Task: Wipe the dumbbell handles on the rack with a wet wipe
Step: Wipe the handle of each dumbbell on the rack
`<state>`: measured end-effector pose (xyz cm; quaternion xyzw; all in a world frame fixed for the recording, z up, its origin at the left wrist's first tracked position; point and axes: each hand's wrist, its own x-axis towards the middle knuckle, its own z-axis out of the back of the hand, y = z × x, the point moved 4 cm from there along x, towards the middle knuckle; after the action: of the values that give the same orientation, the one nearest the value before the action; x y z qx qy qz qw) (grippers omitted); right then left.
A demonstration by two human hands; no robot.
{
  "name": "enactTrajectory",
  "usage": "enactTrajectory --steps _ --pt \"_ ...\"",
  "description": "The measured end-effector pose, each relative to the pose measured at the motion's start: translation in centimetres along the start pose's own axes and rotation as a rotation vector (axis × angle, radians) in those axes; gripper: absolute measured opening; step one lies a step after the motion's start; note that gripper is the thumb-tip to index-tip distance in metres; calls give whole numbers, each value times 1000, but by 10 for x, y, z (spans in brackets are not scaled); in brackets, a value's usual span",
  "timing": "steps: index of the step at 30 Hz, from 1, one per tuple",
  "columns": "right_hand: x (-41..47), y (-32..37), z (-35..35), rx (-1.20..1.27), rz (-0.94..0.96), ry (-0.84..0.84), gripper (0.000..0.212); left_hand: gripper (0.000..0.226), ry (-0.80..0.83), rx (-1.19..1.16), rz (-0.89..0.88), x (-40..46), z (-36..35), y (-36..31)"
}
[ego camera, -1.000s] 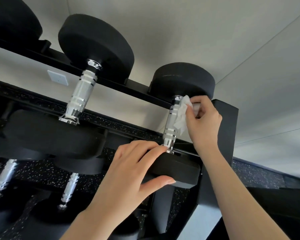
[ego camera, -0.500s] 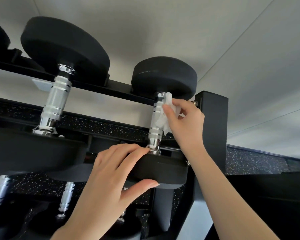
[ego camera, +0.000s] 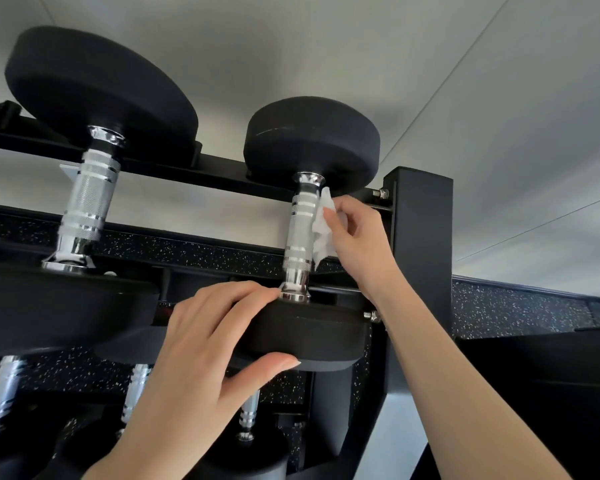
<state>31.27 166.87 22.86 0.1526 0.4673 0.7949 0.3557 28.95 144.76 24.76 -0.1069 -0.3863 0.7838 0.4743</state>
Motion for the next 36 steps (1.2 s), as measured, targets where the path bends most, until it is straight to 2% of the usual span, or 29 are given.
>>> enactTrajectory --steps 4,14,17,20,24,28,33,36 --pt "-11 -10 0 -205 45 60 16 55 15 -1 16 0 1 -2" --pt "-35 -28 44 -458 103 -179 20 54 4 21 45 -2 1 -7" --pt "-36 -18 44 -406 121 -169 20 55 2 22 58 -4 1 -8" --pt "-29 -5 32 -271 102 -141 7 55 -2 24 67 -6 1 -9" --pt "-11 10 15 -144 80 -151 16 55 -4 27 67 -6 2 -11" --pt "-1 19 7 -45 96 -195 16 53 -11 30 62 -6 1 -12" --pt "-4 25 2 -54 205 -241 9 53 -5 26 66 -6 1 -11" --pt "-3 19 -1 -38 165 -251 7 53 -2 28 59 -5 0 -10"
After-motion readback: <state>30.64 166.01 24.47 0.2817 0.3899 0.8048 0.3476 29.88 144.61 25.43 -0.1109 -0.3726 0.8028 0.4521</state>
